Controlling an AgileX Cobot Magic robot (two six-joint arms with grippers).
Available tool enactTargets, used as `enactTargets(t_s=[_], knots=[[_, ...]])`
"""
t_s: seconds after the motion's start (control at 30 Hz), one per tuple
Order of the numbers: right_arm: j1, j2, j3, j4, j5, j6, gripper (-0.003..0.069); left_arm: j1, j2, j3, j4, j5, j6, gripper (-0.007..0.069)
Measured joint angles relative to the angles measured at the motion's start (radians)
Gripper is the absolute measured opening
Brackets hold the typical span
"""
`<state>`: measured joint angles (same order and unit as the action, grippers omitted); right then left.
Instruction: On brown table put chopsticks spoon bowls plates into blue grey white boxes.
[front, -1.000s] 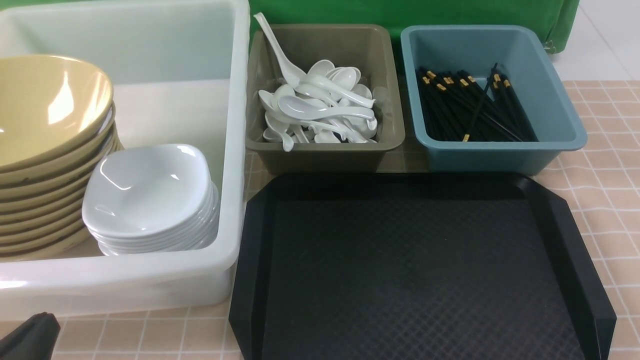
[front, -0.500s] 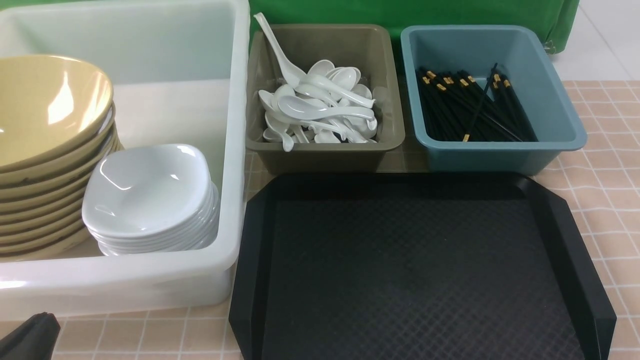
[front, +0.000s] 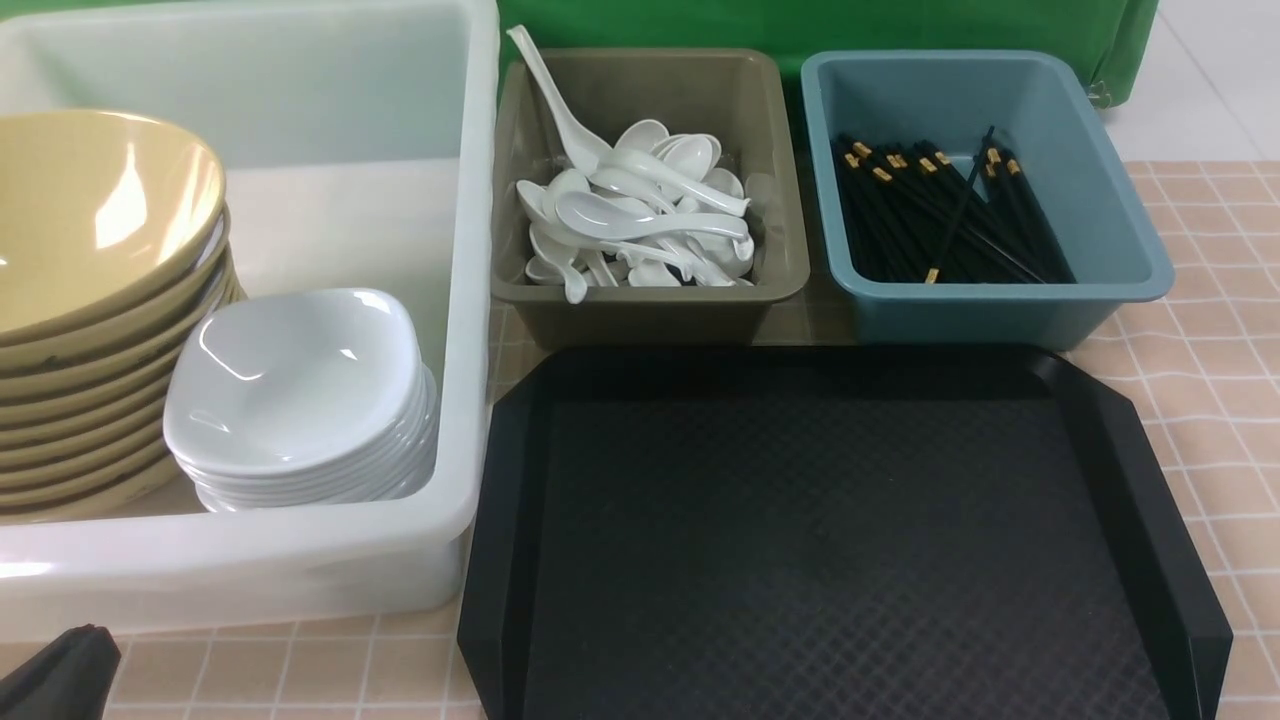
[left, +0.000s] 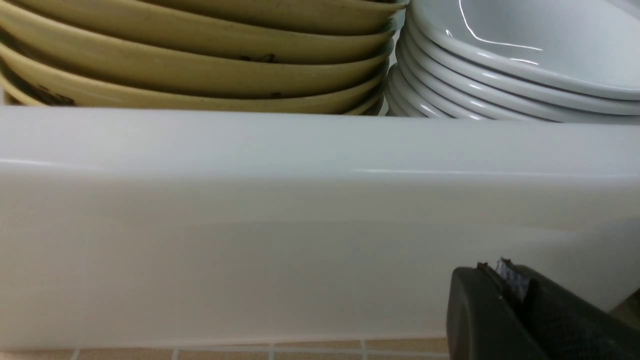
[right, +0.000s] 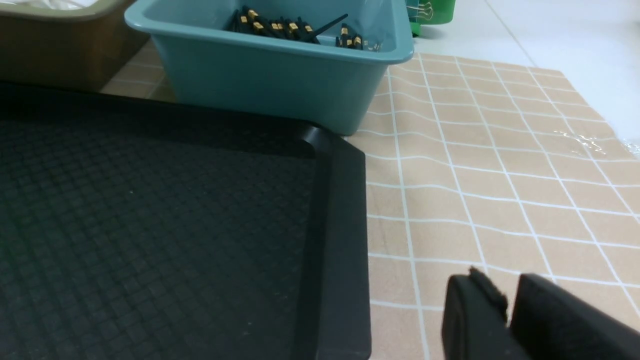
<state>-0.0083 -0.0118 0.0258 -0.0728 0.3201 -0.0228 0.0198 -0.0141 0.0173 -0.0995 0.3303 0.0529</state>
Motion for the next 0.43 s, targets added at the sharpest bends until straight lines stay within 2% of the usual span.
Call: enactTargets(t_s=[0.43], knots=[[0.000, 0.000, 0.000, 0.000, 0.000, 0.000, 0.0185, 0.000, 0.000, 0.000, 0.000, 0.000, 0.000, 0.0007]])
